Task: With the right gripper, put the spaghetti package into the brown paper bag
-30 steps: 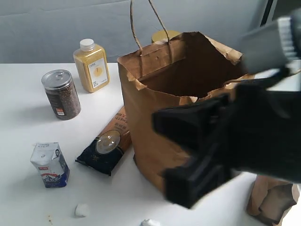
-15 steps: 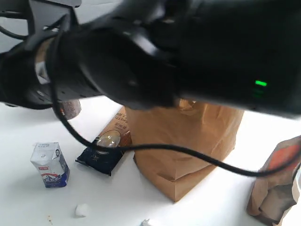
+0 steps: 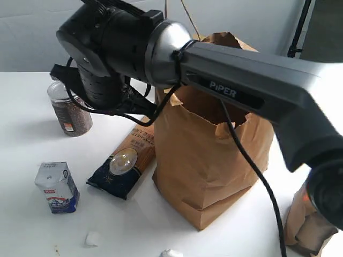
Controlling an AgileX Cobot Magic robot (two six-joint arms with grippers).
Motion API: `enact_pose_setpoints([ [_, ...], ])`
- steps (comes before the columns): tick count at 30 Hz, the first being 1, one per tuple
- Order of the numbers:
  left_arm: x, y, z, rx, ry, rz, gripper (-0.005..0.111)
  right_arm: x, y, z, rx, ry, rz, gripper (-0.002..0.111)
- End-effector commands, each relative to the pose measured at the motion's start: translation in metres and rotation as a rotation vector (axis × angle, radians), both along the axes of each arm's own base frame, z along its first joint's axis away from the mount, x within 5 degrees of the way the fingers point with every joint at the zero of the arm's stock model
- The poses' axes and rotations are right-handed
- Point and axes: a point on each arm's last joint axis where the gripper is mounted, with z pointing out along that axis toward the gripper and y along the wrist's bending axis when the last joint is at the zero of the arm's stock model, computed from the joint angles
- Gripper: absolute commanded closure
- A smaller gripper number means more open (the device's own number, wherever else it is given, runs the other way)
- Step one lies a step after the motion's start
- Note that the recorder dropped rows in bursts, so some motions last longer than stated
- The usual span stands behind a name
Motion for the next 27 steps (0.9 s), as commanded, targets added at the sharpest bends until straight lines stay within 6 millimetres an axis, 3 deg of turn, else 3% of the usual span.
enact_pose_setpoints([
  [1,0.000,0.000,-0.001,-0.008,-0.001,-0.003,0.107,0.016,-0.006,-0.022,-0.074,0.040,-0.049,0.101],
  [3,0.000,0.000,-0.001,-0.008,-0.001,-0.003,0.107,0.020,-0.003,-0.037,-0.079,0.085,-0.041,0.077],
  [4,0.000,0.000,-0.001,-0.008,-0.001,-0.003,0.107,0.023,-0.003,-0.047,-0.085,0.119,-0.054,0.054],
  [6,0.000,0.000,-0.001,-0.008,-0.001,-0.003,0.107,0.027,-0.005,-0.059,-0.115,0.143,-0.080,0.023],
  [8,0.000,0.000,-0.001,-0.008,-0.001,-0.003,0.107,0.036,-0.008,-0.077,-0.158,0.166,-0.105,0.003],
  [15,0.000,0.000,-0.002,-0.009,0.004,-0.002,0.107,0.064,-0.011,-0.124,-0.153,0.171,-0.162,0.003],
  [18,0.000,0.000,-0.004,-0.014,0.031,0.003,0.107,0.066,-0.007,-0.147,-0.140,0.184,-0.165,0.003],
  [20,-0.001,0.001,-0.009,-0.023,0.082,0.012,0.107,0.064,-0.006,-0.168,-0.141,0.226,-0.183,0.007],
  [22,-0.001,0.001,-0.010,-0.026,0.097,0.015,0.107,0.060,-0.004,-0.174,-0.140,0.248,-0.186,0.025],
  [25,-0.001,0.001,-0.010,-0.026,0.097,0.015,0.107,0.054,-0.001,-0.175,-0.127,0.294,-0.180,0.081],
  [26,-0.001,0.001,-0.010,-0.026,0.097,0.015,0.107,0.053,0.000,-0.173,-0.124,0.299,-0.167,0.106],
  [27,-0.001,0.001,-0.010,-0.026,0.097,0.015,0.107,0.052,0.001,-0.171,-0.124,0.298,-0.142,0.106],
])
